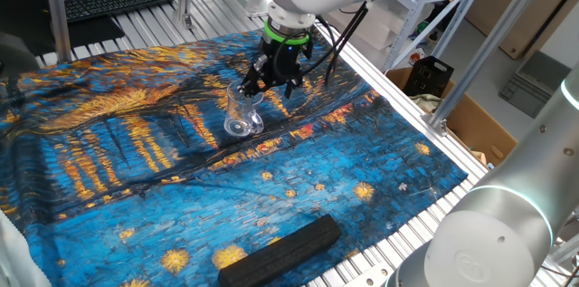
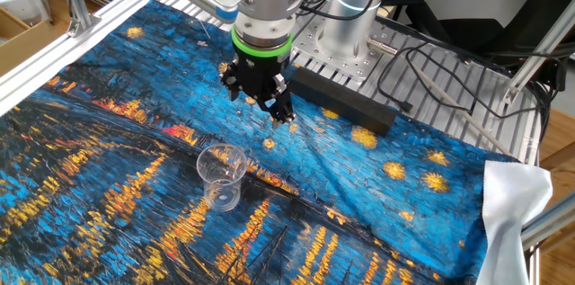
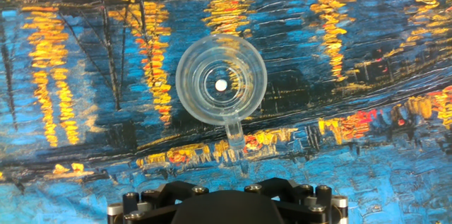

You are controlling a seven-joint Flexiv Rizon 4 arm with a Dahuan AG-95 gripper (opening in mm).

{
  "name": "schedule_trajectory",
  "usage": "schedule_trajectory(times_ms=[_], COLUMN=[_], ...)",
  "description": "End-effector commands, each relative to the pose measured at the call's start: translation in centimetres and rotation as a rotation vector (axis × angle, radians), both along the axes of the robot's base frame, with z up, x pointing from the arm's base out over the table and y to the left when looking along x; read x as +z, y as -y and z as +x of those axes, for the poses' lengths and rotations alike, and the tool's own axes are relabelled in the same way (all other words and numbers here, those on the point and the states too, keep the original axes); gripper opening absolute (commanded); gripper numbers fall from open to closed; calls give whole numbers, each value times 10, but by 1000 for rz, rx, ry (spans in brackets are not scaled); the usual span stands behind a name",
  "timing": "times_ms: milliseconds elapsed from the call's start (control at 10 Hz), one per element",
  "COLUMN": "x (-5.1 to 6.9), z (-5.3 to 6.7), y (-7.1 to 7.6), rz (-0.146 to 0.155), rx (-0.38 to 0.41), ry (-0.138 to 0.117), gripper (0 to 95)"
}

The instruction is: Pick up the cup

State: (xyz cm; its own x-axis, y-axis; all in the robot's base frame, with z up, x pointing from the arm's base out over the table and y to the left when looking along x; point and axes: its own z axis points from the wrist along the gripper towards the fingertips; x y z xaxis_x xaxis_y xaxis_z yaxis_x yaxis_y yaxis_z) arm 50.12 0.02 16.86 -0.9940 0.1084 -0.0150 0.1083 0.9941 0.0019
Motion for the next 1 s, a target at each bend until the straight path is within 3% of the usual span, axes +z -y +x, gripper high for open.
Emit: schedule_trajectory(times_ms=[100,700,1000], x=[1,1,1], z=[-1,-1,-1], y=[0,0,0], rz=[2,0,12], rx=[-3,-5,1], ry=[-6,20,15], gripper=[950,950,950])
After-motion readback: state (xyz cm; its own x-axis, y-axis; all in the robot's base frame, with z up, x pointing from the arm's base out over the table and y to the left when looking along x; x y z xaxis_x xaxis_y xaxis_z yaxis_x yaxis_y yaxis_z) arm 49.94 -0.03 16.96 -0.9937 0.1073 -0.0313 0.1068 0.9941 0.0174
